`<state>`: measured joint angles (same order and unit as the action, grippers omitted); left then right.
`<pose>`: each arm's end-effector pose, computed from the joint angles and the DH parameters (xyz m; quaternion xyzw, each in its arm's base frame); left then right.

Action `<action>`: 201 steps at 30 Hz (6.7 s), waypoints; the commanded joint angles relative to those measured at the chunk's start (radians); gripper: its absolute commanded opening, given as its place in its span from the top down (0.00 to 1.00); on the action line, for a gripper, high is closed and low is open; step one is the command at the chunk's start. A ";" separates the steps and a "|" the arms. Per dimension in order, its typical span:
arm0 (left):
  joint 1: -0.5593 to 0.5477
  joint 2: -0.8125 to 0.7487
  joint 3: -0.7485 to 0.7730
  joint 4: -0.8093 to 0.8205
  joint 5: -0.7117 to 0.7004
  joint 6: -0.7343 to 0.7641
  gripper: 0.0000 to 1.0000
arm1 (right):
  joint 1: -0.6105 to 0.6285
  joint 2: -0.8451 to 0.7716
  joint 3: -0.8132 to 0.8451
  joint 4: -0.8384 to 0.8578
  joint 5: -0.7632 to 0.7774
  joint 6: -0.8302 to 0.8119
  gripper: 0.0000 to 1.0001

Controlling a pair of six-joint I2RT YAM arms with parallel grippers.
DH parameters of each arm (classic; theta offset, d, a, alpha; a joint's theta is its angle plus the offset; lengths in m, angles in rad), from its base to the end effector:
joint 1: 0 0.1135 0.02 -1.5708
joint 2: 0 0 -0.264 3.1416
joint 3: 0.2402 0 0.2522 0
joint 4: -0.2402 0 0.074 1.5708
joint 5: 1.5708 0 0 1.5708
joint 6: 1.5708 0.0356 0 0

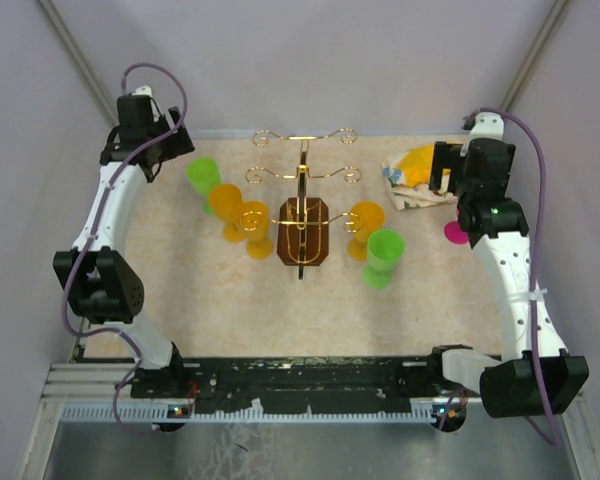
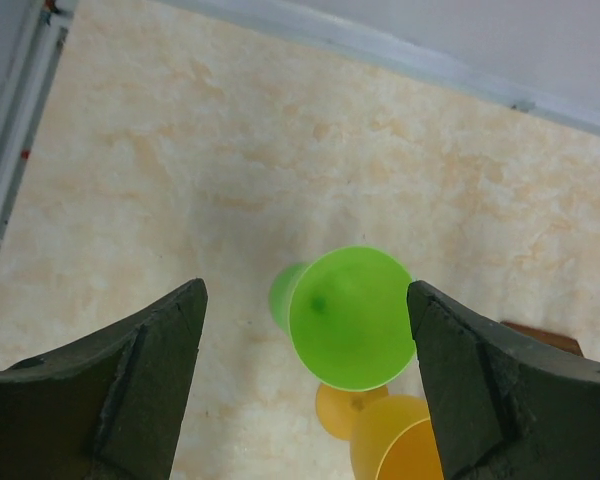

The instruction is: Place the wine glass upside down on the wine glass rack

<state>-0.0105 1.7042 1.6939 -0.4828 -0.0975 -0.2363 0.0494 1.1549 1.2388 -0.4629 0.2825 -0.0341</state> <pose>0.3971 -0.0007 0.3808 -0.1214 0.8490 -0.0216 0.5138 0.2531 0.0026 0.3953 0.0448 0.8220 -0.1123 0.5565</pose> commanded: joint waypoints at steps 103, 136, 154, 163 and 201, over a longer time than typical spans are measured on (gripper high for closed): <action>-0.933 -0.174 -0.788 2.271 -0.313 1.287 1.00 | 0.284 0.487 0.531 0.580 -1.021 1.075 0.13; -0.967 -0.202 -0.834 2.273 -0.270 1.256 0.95 | 0.283 0.645 0.647 0.453 -1.230 1.025 0.79; -0.967 -0.251 -0.886 2.262 -0.282 1.262 0.47 | 0.253 0.632 0.620 0.484 -1.195 1.020 1.00; -0.967 -0.247 -0.909 2.259 -0.327 1.245 0.23 | 0.204 0.638 0.659 0.524 -1.134 1.008 1.00; -0.431 -0.383 -0.335 0.633 -0.035 0.351 0.10 | 0.082 0.175 0.114 0.409 -0.397 0.023 1.00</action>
<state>-0.5056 1.2926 1.2888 0.2646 -0.1822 0.2035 0.1341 1.3819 1.4731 -0.2653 -0.1154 0.0570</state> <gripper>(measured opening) 0.901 0.126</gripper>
